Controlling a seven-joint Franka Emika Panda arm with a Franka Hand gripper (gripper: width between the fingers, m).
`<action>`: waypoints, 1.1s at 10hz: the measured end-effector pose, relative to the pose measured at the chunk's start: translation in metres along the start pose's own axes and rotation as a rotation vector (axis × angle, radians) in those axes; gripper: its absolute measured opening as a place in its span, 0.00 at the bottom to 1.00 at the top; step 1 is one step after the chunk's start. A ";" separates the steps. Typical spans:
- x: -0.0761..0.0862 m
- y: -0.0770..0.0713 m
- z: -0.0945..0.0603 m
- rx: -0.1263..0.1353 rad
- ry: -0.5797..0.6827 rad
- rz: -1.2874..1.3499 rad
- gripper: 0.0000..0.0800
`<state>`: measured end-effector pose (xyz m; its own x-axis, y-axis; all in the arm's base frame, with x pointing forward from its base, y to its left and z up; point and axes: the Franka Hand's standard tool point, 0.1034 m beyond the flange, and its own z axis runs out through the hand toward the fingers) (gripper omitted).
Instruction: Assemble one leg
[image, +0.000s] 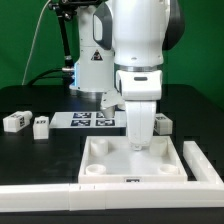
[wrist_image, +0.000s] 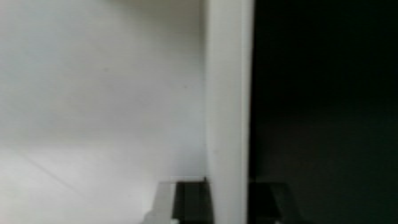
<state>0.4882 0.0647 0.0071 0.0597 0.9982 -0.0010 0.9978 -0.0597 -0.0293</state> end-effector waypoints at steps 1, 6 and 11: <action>0.000 0.000 0.000 0.000 0.000 0.000 0.08; 0.024 0.007 0.000 -0.012 0.010 -0.040 0.08; 0.024 0.012 0.000 0.017 -0.004 -0.039 0.08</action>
Offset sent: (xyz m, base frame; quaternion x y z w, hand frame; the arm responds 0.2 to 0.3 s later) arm 0.0122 0.0301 -0.0066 -0.0043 0.0083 -0.0326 0.9994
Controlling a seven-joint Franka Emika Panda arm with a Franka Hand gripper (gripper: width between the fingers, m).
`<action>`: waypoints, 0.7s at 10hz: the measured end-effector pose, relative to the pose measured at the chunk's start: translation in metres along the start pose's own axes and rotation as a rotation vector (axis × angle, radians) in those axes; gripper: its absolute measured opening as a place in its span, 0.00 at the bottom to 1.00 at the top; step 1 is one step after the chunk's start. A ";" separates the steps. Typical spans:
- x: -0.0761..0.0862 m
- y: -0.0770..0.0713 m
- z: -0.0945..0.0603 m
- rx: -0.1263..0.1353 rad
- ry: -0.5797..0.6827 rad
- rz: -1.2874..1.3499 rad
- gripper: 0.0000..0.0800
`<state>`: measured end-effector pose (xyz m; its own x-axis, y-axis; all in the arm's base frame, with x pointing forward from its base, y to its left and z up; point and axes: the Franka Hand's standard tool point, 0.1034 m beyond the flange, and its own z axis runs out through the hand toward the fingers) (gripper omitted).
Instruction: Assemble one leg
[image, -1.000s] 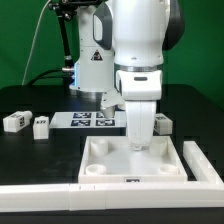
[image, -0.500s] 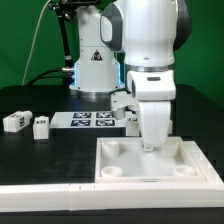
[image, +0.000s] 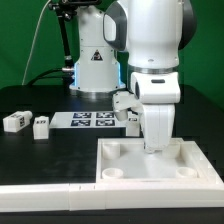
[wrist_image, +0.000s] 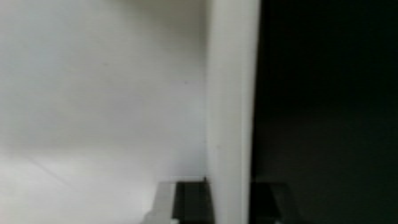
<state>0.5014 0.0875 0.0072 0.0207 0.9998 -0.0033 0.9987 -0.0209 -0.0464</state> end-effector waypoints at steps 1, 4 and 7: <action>0.000 0.000 0.000 0.000 0.000 0.000 0.08; -0.001 0.000 0.000 0.000 0.000 0.002 0.53; -0.001 0.000 0.000 0.000 0.000 0.002 0.79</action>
Offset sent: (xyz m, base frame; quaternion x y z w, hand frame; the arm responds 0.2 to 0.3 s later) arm 0.0000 0.0000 0.0000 0.0000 0.0000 0.0000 1.0000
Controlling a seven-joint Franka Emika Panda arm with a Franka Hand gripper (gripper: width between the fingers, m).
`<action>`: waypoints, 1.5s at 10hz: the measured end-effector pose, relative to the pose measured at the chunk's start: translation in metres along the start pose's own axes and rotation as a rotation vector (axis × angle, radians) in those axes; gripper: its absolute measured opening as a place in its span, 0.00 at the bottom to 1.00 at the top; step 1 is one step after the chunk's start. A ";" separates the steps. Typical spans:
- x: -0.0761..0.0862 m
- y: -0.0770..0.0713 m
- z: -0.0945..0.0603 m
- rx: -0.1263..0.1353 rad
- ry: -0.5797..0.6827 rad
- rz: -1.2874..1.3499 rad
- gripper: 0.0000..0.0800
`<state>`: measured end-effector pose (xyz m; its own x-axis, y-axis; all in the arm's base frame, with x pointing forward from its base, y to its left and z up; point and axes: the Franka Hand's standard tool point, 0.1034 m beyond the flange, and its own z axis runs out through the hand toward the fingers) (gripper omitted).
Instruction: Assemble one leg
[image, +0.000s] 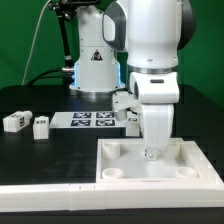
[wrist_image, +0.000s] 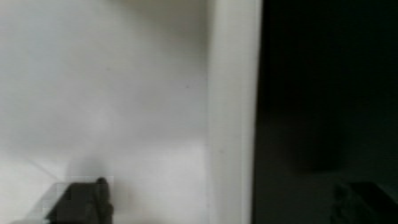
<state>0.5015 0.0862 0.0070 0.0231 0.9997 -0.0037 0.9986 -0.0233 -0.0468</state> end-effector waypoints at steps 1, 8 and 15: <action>0.000 0.000 0.000 0.000 0.000 0.000 0.80; 0.000 -0.021 -0.033 -0.021 -0.010 0.123 0.81; -0.001 -0.027 -0.037 -0.018 -0.011 0.447 0.81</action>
Offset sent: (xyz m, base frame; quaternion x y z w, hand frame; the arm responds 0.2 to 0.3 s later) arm 0.0000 0.0000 0.0000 0.0000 0.0000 0.0000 1.0000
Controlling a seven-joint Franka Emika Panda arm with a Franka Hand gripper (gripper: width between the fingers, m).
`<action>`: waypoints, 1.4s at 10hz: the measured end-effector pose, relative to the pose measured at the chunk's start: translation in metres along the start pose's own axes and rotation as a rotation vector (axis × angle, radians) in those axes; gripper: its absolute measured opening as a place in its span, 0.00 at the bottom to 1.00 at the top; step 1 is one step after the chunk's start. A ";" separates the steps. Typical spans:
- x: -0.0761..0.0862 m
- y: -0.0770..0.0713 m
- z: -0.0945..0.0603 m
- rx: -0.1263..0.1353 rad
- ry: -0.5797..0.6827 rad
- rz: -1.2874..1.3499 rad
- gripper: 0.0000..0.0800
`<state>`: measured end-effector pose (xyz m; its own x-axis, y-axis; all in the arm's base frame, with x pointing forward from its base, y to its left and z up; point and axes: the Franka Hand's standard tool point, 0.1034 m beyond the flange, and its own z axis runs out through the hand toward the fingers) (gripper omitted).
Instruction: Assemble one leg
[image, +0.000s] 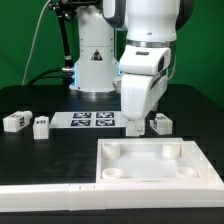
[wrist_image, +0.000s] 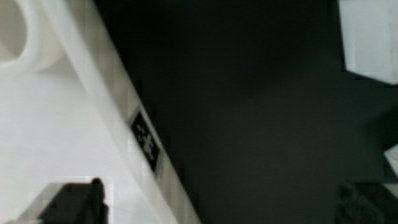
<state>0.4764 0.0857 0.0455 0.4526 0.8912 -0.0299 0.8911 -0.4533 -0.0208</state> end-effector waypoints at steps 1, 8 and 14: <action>0.000 -0.001 0.000 0.001 -0.001 0.045 0.81; 0.008 -0.058 0.012 0.053 0.000 0.709 0.81; 0.001 -0.070 0.012 0.128 -0.168 0.685 0.81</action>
Offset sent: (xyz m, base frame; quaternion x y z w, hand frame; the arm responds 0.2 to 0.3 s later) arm -0.0174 -0.0006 0.0052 -0.0045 -0.0122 0.2100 0.9776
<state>0.4139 0.1184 0.0346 0.8887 0.3955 -0.2319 0.3929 -0.9177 -0.0591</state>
